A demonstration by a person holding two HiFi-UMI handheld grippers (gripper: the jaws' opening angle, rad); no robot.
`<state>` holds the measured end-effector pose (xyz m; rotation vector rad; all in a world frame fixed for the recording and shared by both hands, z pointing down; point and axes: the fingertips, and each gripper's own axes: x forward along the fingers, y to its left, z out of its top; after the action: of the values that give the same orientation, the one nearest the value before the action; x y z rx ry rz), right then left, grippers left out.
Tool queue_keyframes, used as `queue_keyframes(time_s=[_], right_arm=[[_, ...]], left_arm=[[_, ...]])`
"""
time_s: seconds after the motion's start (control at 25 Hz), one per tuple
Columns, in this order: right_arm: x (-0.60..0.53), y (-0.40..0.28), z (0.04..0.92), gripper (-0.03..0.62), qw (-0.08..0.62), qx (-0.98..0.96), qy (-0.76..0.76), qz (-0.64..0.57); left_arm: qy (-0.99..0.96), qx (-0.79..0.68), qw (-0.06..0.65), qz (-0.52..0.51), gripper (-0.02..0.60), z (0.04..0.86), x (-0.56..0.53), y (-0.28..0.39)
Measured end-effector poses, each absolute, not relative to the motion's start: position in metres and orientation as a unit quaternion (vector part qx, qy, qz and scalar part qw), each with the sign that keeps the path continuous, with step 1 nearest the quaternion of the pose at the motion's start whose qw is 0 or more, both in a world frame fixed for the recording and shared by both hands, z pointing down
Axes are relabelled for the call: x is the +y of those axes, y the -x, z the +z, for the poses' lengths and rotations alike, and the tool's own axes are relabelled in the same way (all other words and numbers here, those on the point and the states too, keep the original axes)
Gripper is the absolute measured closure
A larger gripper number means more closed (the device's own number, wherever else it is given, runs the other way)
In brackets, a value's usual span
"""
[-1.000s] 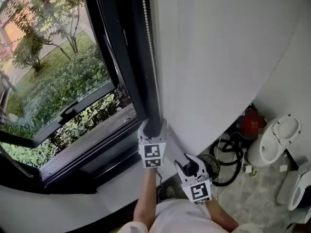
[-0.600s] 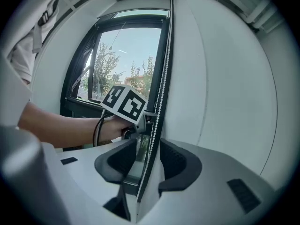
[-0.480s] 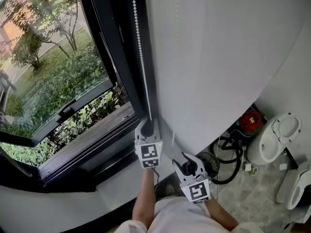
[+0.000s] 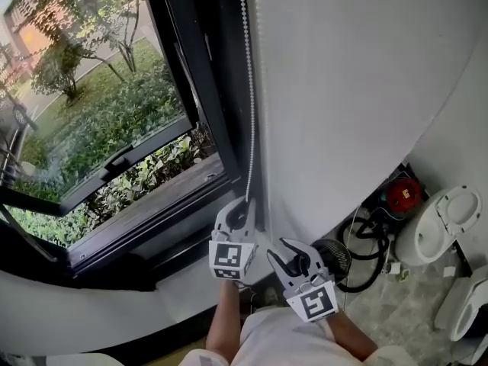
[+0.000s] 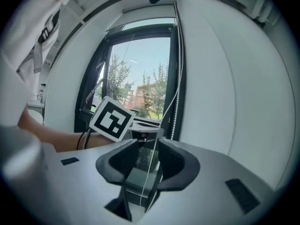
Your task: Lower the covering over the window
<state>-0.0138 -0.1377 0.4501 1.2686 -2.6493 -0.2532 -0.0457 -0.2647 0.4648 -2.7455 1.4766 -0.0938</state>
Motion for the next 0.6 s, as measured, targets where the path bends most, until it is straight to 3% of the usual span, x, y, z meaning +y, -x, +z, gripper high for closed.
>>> queue_keyframes(time_s=[0.6], right_arm=[[-0.187, 0.063, 0.359, 0.451, -0.005, -0.924, -0.375, -0.072]], left_arm=[[0.896, 0.442, -0.025, -0.045, 0.554, 0.494, -0.197, 0.055]])
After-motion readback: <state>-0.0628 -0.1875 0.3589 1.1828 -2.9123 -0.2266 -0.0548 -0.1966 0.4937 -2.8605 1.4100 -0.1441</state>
